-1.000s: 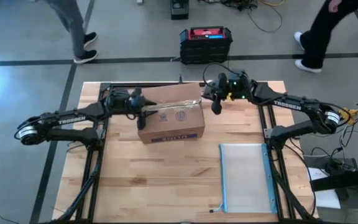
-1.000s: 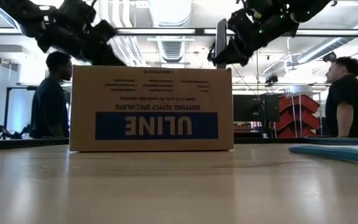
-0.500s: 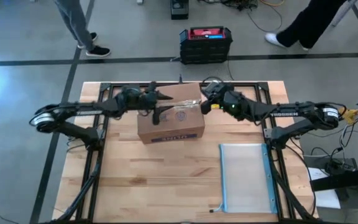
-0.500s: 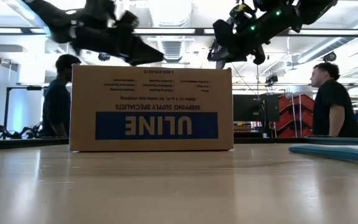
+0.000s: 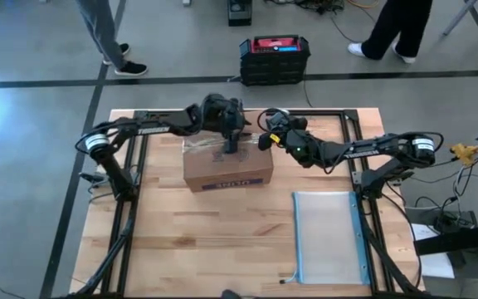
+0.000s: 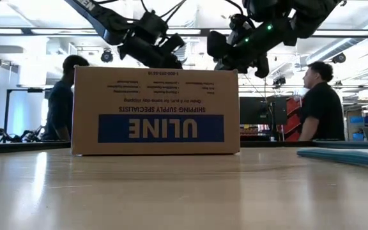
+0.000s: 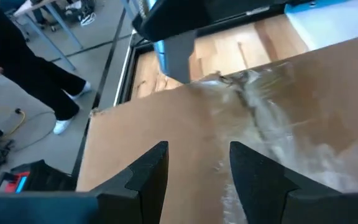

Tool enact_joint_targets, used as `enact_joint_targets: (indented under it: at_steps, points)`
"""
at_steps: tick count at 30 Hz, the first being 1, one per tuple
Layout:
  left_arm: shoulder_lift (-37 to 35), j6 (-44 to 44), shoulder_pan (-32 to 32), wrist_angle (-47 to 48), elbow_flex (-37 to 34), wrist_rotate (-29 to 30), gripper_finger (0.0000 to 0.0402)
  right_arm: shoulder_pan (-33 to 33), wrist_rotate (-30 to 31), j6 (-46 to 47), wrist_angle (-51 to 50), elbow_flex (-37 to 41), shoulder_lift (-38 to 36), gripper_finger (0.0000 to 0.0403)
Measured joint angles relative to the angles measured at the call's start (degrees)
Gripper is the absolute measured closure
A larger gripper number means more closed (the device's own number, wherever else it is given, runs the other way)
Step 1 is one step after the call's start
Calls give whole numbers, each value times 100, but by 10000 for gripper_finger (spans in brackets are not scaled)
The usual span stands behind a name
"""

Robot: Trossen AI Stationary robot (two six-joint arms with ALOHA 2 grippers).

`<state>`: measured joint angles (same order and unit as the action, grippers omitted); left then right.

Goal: Unpack boxes
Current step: Open the cardboard box using a gray knife

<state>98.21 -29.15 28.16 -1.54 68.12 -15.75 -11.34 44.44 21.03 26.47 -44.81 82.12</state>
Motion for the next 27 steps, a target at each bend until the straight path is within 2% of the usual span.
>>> enact_joint_targets:
  at_steps: [11, 20, 27]
  points:
    - [50, 58, 321, 162, -35, 154, 246, 128, 251, 96, 24, -1, -110, 353]
    - [47, 175, 328, 174, -90, 173, 246, 121, 164, -151, 891, -1, 341, 353]
    - [44, 253, 328, 203, -97, 179, 246, 125, 165, -154, 939, -5, 512, 353]
